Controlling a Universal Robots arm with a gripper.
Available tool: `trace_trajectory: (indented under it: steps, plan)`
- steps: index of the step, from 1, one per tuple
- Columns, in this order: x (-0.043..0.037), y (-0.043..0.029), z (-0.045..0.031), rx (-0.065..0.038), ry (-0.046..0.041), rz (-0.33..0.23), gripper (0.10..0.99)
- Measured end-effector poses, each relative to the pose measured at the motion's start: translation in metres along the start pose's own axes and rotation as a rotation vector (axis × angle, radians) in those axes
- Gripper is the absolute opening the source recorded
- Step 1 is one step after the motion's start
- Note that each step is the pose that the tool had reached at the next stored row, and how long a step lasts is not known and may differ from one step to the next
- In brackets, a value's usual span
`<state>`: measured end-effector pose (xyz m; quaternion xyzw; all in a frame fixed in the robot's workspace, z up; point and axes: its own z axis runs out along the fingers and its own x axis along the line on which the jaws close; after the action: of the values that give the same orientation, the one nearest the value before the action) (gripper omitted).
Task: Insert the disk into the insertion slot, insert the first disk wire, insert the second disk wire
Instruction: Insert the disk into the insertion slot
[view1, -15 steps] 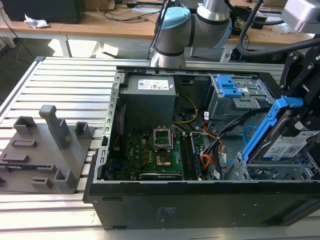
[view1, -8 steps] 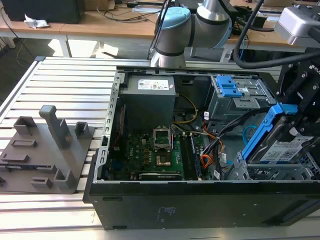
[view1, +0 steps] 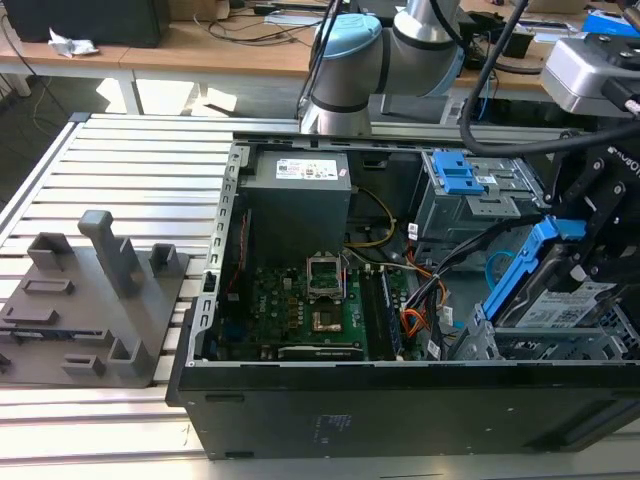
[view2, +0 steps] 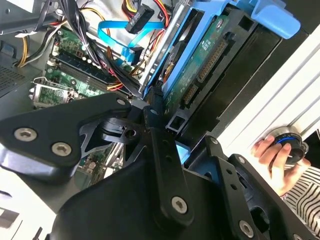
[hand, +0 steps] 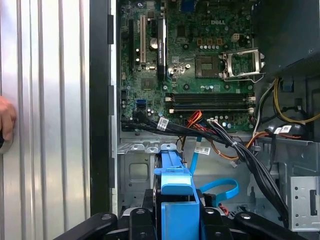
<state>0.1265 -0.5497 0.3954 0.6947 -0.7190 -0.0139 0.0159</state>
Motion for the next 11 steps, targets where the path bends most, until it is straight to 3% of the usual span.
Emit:
trace_trajectory:
  steps: [5, 11]
  plan:
    - [0.0000, -0.0002, 0.0057, 0.000, 0.0000, 0.000, 0.361]
    - [0.0000, -0.0002, 0.0060, 0.000, 0.0000, 0.000, 0.361]
